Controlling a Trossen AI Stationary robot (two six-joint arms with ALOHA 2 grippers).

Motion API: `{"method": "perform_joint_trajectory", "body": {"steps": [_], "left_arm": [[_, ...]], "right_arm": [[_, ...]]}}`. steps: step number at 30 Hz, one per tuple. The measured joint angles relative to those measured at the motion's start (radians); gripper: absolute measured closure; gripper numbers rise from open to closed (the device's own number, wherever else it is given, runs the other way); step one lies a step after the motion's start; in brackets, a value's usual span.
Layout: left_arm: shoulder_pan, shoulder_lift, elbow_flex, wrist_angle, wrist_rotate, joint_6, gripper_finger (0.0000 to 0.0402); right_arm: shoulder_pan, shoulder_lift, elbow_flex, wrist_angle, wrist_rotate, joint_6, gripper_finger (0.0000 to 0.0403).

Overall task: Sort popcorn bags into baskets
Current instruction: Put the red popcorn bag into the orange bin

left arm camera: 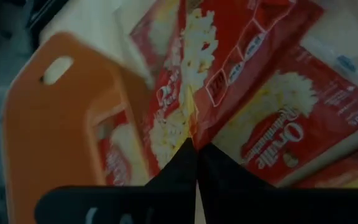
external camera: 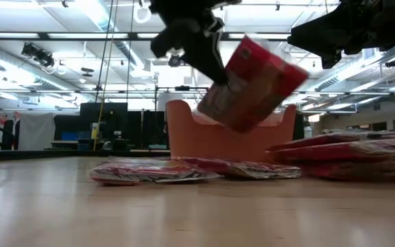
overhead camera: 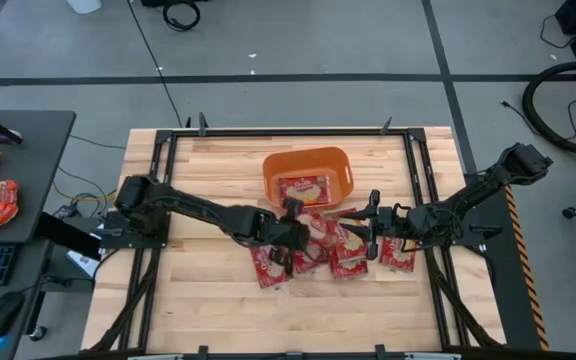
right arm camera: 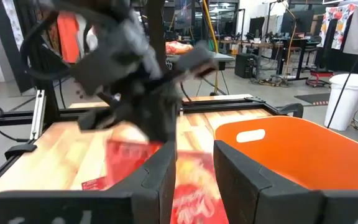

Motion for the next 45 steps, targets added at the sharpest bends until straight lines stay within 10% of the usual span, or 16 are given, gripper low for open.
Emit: {"method": "perform_joint_trajectory", "body": {"steps": [10,17,30,45], "left_arm": [[0.107,-0.035,0.034,-0.019,-0.055,-0.272,0.0393],[0.152,-0.037,0.074,-0.036,0.159,-0.343,0.0392],[0.249,-0.04,0.123,-0.078,-0.049,-0.396,0.0391],[0.416,0.078,0.121,-0.091,-0.013,-0.491,0.0334]], "right_arm": [[0.0,0.0,0.0,0.006,0.0,-0.002,0.0288],[0.0,0.0,0.0,0.004,0.0,-0.006,0.0288],[0.0,0.0,0.0,0.008,0.0,-0.006,0.0288],[0.0,0.0,-0.001,0.005,-0.003,-0.009,0.0288]]}}
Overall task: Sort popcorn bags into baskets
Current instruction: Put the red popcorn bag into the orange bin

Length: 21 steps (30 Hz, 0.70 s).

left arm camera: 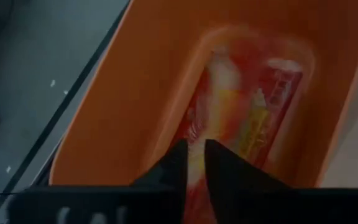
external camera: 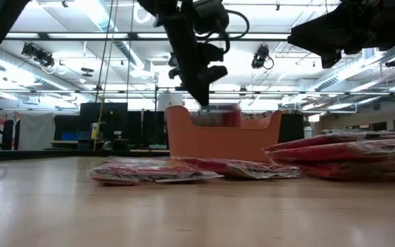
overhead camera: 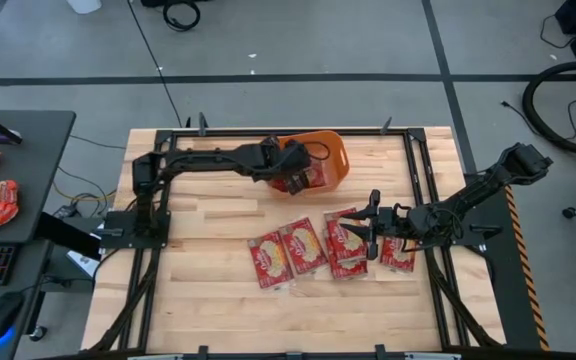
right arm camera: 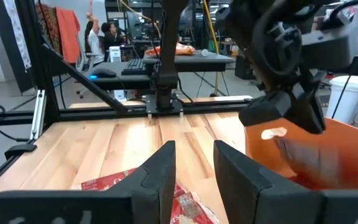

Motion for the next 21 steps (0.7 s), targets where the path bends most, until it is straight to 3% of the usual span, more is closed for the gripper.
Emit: {"method": "perform_joint_trajectory", "body": {"steps": [4,8,10,15,21], "left_arm": [[-0.018,-0.003,0.009,0.007,0.098,0.086,0.0282],[-0.07,-0.006,0.012,-0.004,0.366,0.263,0.0252],[-0.108,-0.006,0.003,-0.005,0.448,0.34,0.0249],[-0.22,-0.001,-0.048,-0.035,0.447,0.451,0.0249],[-0.366,-0.001,-0.167,0.009,0.298,0.476,0.0221]], "right_arm": [[0.0,0.0,0.0,-0.002,0.0,0.0,0.0288],[0.0,0.0,0.0,-0.003,0.0,0.0,0.0288],[0.0,0.0,0.0,-0.003,0.0,0.0,0.0288],[0.0,0.0,0.0,-0.004,-0.001,0.0,0.0288],[-0.001,0.0,0.0,-0.005,-0.001,0.0,0.0288]]}}
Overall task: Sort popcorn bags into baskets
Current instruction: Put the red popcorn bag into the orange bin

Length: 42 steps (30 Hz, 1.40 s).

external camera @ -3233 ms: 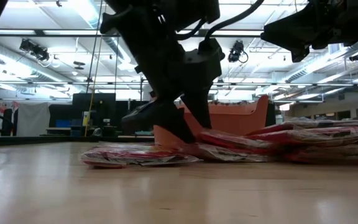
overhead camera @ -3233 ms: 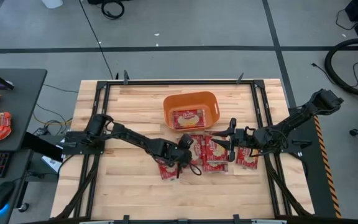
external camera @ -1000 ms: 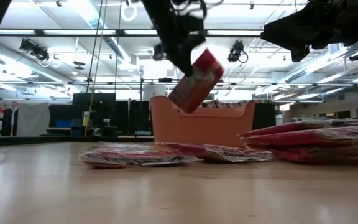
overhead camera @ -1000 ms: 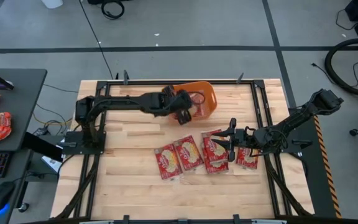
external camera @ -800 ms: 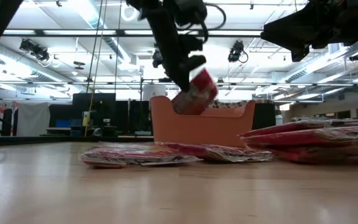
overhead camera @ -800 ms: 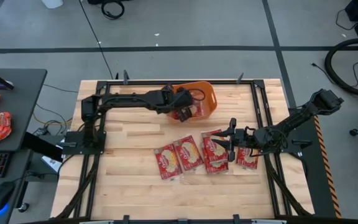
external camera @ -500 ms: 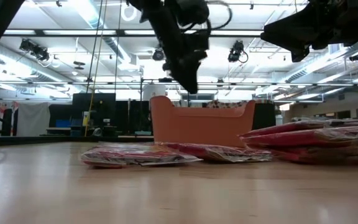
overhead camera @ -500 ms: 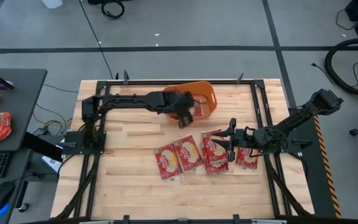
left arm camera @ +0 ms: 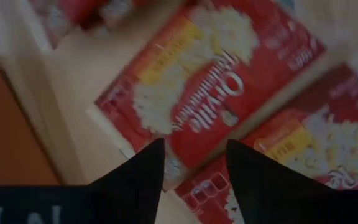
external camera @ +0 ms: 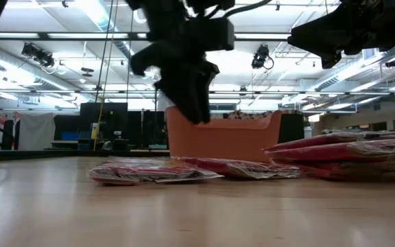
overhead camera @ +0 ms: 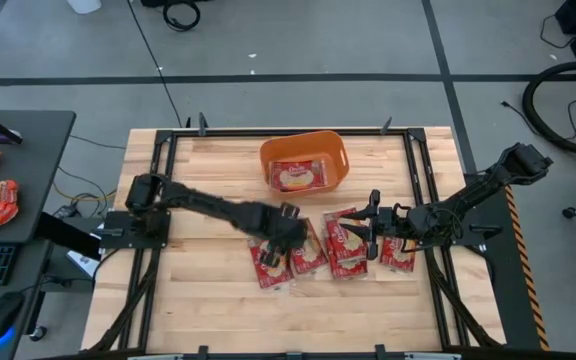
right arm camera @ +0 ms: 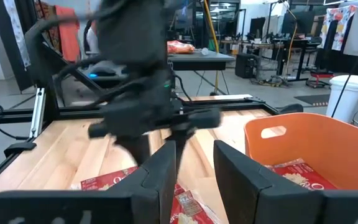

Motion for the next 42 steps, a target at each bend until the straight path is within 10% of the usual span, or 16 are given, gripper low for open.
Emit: {"method": "perform_joint_trajectory", "body": {"steps": [7,15,42], "left_arm": [[-0.132,0.0,-0.128,0.188,-0.276,0.153,0.0165],[-0.171,0.009,-0.219,0.35,-0.306,0.226,0.0169],[-0.147,0.092,-0.254,0.428,-0.383,0.313,0.0374]], "right_arm": [[0.0,0.0,0.0,0.005,0.0,0.003,0.0288],[0.0,0.0,0.0,0.006,0.0,0.003,0.0288],[-0.001,0.0,0.0,0.004,-0.004,0.002,0.0288]]}}
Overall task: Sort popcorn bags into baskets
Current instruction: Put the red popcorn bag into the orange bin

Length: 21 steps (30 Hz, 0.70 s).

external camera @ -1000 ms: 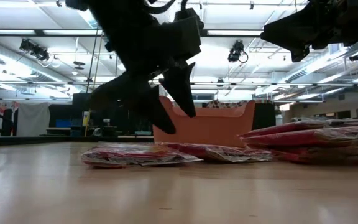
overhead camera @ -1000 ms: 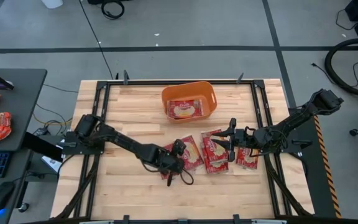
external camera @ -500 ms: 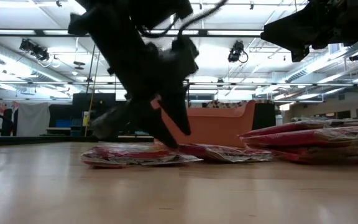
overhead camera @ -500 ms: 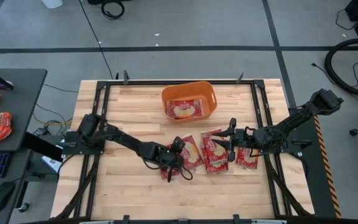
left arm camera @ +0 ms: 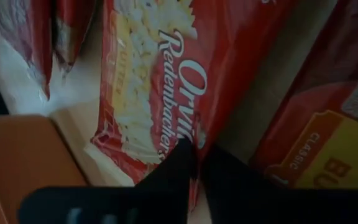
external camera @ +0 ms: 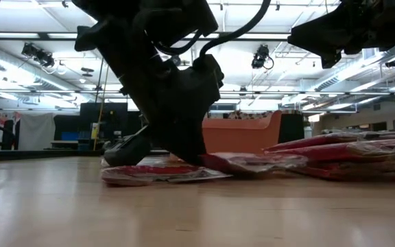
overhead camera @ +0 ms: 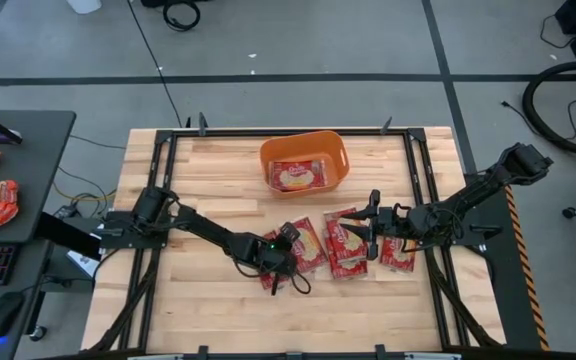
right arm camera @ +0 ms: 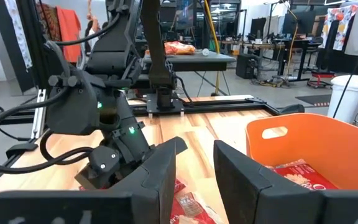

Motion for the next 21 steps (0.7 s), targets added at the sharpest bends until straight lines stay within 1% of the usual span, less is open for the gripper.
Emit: {"method": "perform_joint_trajectory", "body": {"steps": [2,6,10,13,16,18,21], "left_arm": [[0.0,-0.016,0.011,-0.036,0.002,-0.025,0.039],[0.002,-0.061,0.068,-0.146,-0.007,-0.06,0.0391],[0.002,-0.112,0.165,-0.282,-0.034,-0.113,0.0395],[0.002,-0.138,0.234,-0.363,-0.085,-0.141,0.0396],[0.007,-0.154,0.289,-0.409,-0.165,-0.142,0.0397],[0.02,-0.16,0.302,-0.411,-0.207,-0.138,0.0397],[0.061,-0.162,0.302,-0.424,-0.222,-0.136,0.0397]], "right_arm": [[0.0,0.0,0.0,-0.001,0.0,0.001,0.0288],[0.0,0.0,0.0,0.0,0.0,0.001,0.0288],[0.0,0.0,0.0,-0.003,0.0,0.0,0.0288],[0.0,0.0,0.0,-0.006,0.0,0.0,0.0288],[0.0,0.0,0.0,-0.006,0.0,0.0,0.0288],[0.0,0.0,0.0,-0.005,0.0,0.0,0.0288],[0.0,0.0,0.0,-0.005,0.0,0.0,0.0288]]}}
